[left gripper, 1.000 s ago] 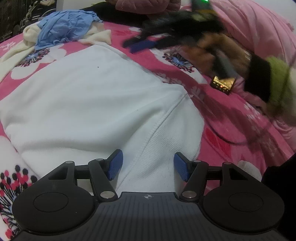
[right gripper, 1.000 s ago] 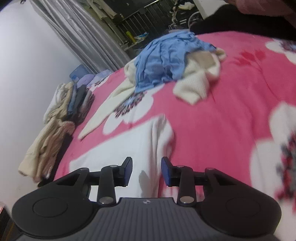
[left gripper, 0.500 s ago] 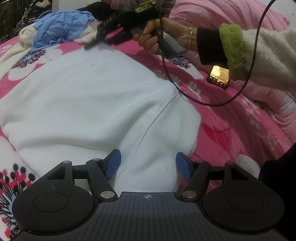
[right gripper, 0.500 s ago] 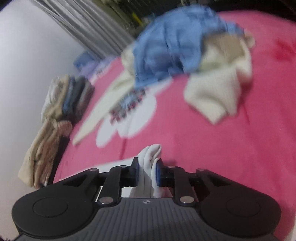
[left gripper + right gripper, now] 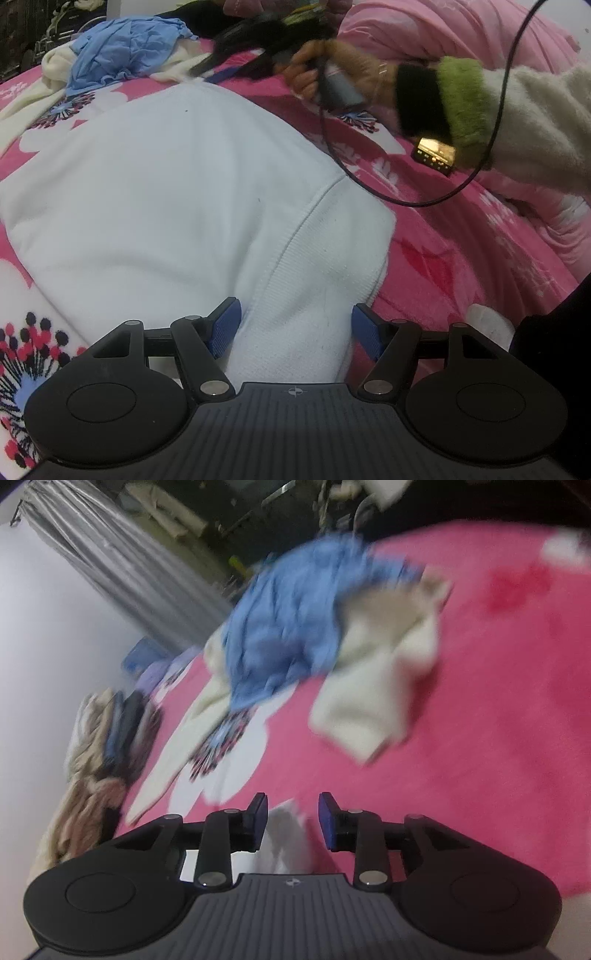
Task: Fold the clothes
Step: 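Position both open grippers above the folded white sweatshirt's edge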
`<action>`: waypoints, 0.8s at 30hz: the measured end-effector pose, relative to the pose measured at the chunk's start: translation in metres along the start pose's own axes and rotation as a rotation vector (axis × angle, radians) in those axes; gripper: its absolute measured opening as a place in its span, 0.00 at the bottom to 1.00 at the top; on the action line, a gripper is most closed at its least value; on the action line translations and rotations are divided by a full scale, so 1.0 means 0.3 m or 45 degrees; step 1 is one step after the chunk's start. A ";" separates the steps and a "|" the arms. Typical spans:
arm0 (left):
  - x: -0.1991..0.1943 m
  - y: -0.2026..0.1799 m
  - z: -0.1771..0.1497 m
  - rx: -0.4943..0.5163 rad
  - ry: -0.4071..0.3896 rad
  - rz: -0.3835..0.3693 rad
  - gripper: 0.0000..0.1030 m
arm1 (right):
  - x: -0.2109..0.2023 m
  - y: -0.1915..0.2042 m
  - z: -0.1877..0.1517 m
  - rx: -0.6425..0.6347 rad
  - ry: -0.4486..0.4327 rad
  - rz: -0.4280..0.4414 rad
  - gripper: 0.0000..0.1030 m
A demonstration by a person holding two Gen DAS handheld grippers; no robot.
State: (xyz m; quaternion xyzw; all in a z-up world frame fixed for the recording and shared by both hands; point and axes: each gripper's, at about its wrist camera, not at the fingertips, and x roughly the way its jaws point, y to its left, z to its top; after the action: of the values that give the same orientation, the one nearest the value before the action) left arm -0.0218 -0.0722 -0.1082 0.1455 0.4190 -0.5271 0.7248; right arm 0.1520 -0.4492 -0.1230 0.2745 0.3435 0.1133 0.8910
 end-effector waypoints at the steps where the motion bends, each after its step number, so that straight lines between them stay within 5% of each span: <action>1: 0.000 0.001 -0.001 -0.003 -0.002 0.000 0.65 | -0.057 0.028 0.008 -0.062 -0.006 0.019 0.27; 4: -0.003 0.006 -0.003 -0.015 -0.009 -0.007 0.65 | -0.178 0.149 -0.047 -0.264 0.073 0.118 0.13; 9: -0.019 0.027 -0.010 -0.089 -0.021 -0.050 0.65 | -0.278 0.320 -0.322 -0.620 0.380 0.252 0.11; 11: -0.031 0.034 -0.021 -0.125 -0.029 -0.069 0.65 | -0.267 0.298 -0.426 -0.654 0.512 0.120 0.11; 16: -0.088 0.044 -0.043 -0.202 -0.017 -0.135 0.65 | -0.367 0.278 -0.417 -0.545 0.381 0.027 0.12; 19: -0.131 0.061 -0.026 -0.234 -0.041 -0.183 0.65 | -0.387 0.363 -0.417 -0.600 0.317 0.087 0.12; 24: -0.112 0.163 0.001 -0.322 -0.120 -0.054 0.65 | -0.332 0.426 -0.513 -0.703 0.378 0.117 0.12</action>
State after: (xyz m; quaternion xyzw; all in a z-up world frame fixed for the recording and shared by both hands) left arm 0.0185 -0.0311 -0.0939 0.0194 0.4507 -0.4915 0.7450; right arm -0.0272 -0.3195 -0.0901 0.0180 0.4133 0.2811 0.8659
